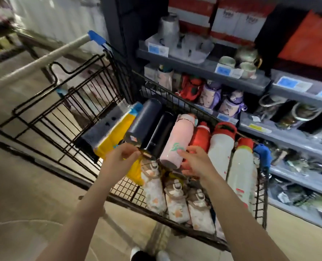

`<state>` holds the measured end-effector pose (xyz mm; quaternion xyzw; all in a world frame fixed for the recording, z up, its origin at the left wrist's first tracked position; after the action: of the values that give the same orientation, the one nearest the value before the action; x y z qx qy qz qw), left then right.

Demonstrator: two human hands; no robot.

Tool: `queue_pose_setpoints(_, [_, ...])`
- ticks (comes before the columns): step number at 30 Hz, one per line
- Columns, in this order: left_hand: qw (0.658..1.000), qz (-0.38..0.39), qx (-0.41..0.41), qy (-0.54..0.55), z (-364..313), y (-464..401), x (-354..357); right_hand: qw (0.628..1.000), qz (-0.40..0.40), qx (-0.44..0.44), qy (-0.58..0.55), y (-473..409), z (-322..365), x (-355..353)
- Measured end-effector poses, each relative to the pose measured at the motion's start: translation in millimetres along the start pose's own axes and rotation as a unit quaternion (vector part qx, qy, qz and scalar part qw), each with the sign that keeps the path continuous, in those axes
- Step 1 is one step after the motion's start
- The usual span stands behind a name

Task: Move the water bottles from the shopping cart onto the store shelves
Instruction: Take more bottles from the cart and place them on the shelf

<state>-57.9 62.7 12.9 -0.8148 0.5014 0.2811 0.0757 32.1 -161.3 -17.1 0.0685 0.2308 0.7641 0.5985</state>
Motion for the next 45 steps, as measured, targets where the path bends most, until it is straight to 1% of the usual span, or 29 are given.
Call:
queue_pose_setpoints(5, [0.999,-0.039,0.024,-0.025,-5.6,-6.7,-33.2,1.0,0.025,0.005,0.015,-18.5,16.8,36.9])
queue_pose_setpoints(8, [0.998,-0.035,0.014,-0.041,2.1,-23.5,-48.0,0.999,0.04,0.009,0.016,-29.7,23.7,63.1])
queue_pose_setpoints(11, [0.999,-0.026,0.013,-0.042,11.8,-57.5,-56.4,0.999,0.033,0.009,0.034,-53.5,29.8,83.2])
queue_pose_setpoints(13, [0.999,-0.007,0.013,-0.045,15.7,-87.7,-56.4,0.998,0.008,0.013,0.065,-77.2,36.6,94.9])
queue_pose_setpoints(15, [0.999,0.012,0.005,-0.042,22.1,-120.7,-55.4,0.992,-0.031,0.025,0.119,-102.2,42.8,106.7])
queue_pose_setpoints(17, [0.999,0.035,-0.003,-0.034,28.8,-149.3,-54.7,0.986,-0.068,0.031,0.15,-123.1,50.3,121.5])
queue_pose_setpoints(19, [0.998,0.063,-0.024,-0.02,36.9,-171.3,-53.8,0.978,-0.098,0.043,0.181,-138.3,58.1,138.3])
queue_pose_setpoints(22, [0.995,0.089,-0.052,-0.002,49.5,-193.8,-50.4,0.946,-0.141,0.085,0.279,-151.8,70.3,157.3])
queue_pose_setpoints(24, [0.992,0.102,-0.067,0.009,57.7,-202.1,-45.7,0.923,-0.165,0.098,0.334,-155.7,74.6,166.3])
queue_pose_setpoints(27, [0.99,0.114,-0.087,0.013,67.8,-203.8,-40.5,0.905,-0.187,0.1,0.368,-157.7,75.0,171.4])
queue_pose_setpoints(29, [0.988,0.12,-0.092,0.011,70.1,-202.8,-38.2,0.908,-0.189,0.101,0.361,-159.2,75.3,169.3])
queue_pose_setpoints(31, [0.987,0.128,-0.09,0.016,68.3,-202.3,-34.6,0.92,-0.187,0.101,0.329,-157.7,74.5,163.4])
queue_pose_setpoints(35, [0.986,0.151,-0.073,0.015,52.2,-204.9,-19.3,0.938,-0.192,0.068,0.282,-137.8,78.1,137.9])
queue_pose_setpoints(39, [0.981,0.186,-0.053,-0.01,31.1,-207.3,19.9,0.94,-0.236,0.006,0.244,-97.9,77.5,88.5])
queue_pose_setpoints(41, [0.978,0.197,-0.048,-0.038,25.1,-205.2,45.1,0.943,-0.258,-0.003,0.212,-79.2,67.6,62.4])
queue_pose_setpoints(45, [0.979,0.175,-0.033,-0.101,14.5,-196.3,81.5,0.944,-0.296,-0.003,0.148,-47.7,46.8,24.6])
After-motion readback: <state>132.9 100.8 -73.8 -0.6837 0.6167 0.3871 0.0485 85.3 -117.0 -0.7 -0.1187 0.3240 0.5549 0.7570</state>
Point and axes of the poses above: each hand's wrist, its own y-axis away from the middle knuckle, its own x-axis out of the palm, z = x × y, the point moved 7 cm from there along -y, towards the middle knuckle, and after that the axes turned 7 degrees about -x, right-handed, at the moved point
